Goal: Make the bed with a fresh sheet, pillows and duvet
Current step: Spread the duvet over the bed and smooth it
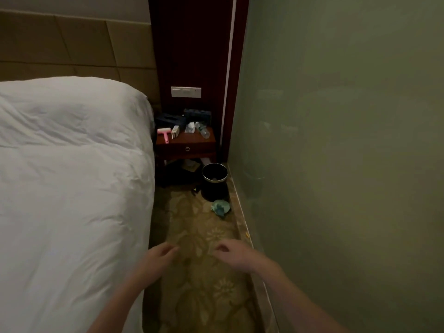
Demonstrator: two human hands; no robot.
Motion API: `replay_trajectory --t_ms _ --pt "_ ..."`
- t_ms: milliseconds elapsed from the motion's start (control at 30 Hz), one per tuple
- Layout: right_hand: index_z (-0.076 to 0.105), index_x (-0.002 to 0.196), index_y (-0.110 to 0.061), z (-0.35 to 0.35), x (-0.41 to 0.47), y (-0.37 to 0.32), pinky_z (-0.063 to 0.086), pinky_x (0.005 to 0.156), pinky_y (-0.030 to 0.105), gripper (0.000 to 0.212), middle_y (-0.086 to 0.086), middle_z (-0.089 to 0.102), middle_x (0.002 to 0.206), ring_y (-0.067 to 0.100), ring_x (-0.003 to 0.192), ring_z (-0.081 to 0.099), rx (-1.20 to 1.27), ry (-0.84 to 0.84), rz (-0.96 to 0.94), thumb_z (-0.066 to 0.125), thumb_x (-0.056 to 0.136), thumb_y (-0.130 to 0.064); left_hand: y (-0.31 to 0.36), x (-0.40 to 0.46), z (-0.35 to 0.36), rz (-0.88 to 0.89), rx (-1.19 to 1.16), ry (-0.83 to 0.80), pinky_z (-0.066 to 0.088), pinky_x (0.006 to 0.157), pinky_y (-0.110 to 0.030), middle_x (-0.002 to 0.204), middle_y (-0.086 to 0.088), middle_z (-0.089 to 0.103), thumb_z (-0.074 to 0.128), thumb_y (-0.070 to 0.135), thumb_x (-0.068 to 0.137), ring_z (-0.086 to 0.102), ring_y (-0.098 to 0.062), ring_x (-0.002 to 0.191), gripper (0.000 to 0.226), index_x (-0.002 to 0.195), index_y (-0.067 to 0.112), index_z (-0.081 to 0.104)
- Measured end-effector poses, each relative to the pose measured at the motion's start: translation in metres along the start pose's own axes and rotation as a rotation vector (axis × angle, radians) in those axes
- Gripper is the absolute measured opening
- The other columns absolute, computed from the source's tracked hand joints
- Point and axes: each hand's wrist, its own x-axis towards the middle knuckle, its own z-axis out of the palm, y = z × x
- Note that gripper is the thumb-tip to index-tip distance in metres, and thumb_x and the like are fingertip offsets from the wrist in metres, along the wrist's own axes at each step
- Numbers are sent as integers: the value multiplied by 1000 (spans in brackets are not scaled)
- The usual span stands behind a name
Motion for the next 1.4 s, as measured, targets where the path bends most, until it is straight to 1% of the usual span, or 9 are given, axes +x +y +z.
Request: replay_trajectory --t_ms 167,333,500,633,800,900,1067,1233,1400 --pt "52 129 -21 -29 73 -45 49 93 32 35 -1 57 125 14 108 56 -62 -32 -104 47 98 -37 -16 52 -19 -87 -90 38 38 68 -14 97 5 62 46 30 100 56 -4 89 14 94 29 58" --pt "53 128 -19 -47 169 -93 49 94 35 35 1 58 124 16 109 56 -214 -56 -168 47 98 -36 -37 122 -61 -178 -102 100 40 85 -24 99 3 64 47 31 99 58 -13 98 14 89 33 57" --pt "54 128 -21 -81 261 -134 50 91 31 34 -1 57 125 14 109 56 -128 -117 -162 47 98 -37 -34 207 -130 -196 -109 170 42 88 -26 106 -2 65 47 33 99 59 -18 103 15 99 25 59" --pt "55 128 -22 -107 321 -151 48 92 28 34 -4 57 125 12 110 54 -87 -116 -151 47 98 -37 -15 262 -188 -133 -107 176 39 85 -25 105 0 61 44 32 100 56 -15 101 16 103 24 57" --pt "56 124 -21 -132 395 -151 48 95 28 30 -3 58 123 11 109 56 -109 -156 -115 46 99 -35 5 334 -246 -93 -89 148 41 89 -23 119 0 60 42 36 100 54 -12 106 33 123 17 57" --pt "58 121 -23 -152 448 -148 49 95 29 29 -4 59 119 10 107 57 -100 -170 -83 47 98 -36 16 389 -277 -99 -60 144 42 92 -24 126 0 58 41 40 100 54 -13 111 39 129 18 54" --pt "57 123 -24 -198 549 -159 46 89 22 30 -6 57 122 9 109 54 -87 -192 -111 45 99 -38 37 486 -322 -111 -51 174 41 94 -25 130 -1 57 39 39 101 53 -17 118 40 131 16 52" --pt "57 121 -25 -251 648 -193 48 94 29 29 -6 57 119 9 107 55 -79 -255 -152 47 98 -40 51 555 -353 -181 -68 146 38 95 -24 133 -1 55 38 39 101 50 -17 122 41 133 16 51" --pt "58 121 -21 -296 741 -251 47 92 29 30 -4 58 119 11 107 55 -101 -336 -222 47 98 -38 34 606 -386 -292 -108 145 37 95 -22 132 0 56 39 40 101 52 -14 118 40 131 18 52"
